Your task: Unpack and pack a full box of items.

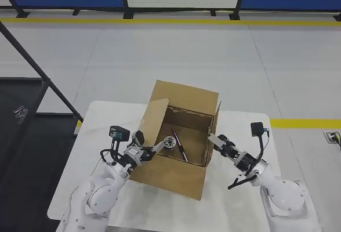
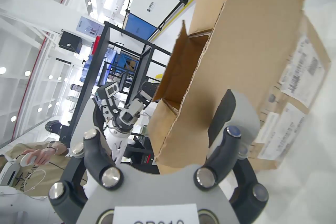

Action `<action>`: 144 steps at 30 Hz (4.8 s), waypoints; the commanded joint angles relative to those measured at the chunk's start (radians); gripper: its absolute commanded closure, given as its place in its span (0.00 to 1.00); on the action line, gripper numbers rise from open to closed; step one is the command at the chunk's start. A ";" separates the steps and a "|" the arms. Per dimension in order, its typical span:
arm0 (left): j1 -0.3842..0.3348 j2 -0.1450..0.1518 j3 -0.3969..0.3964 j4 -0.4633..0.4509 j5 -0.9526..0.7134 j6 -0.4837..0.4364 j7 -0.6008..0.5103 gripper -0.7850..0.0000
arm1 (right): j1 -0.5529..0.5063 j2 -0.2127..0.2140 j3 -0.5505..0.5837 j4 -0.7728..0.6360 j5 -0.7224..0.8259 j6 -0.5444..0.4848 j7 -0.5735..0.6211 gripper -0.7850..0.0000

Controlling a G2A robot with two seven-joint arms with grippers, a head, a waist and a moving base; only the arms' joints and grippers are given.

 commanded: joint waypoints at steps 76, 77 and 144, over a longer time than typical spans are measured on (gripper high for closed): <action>0.011 0.030 -0.122 0.173 -0.107 -0.116 0.049 0.00 | 0.193 0.043 -0.032 0.472 0.083 -0.042 -0.086 0.00; 0.021 0.033 -0.125 0.165 -0.112 -0.134 0.042 0.00 | 0.199 0.043 -0.033 0.478 0.091 -0.048 -0.085 0.00; 0.333 0.125 -0.141 -0.128 -0.205 -0.512 -0.099 0.00 | 0.553 -0.026 -0.211 0.942 0.256 -0.260 -0.590 0.00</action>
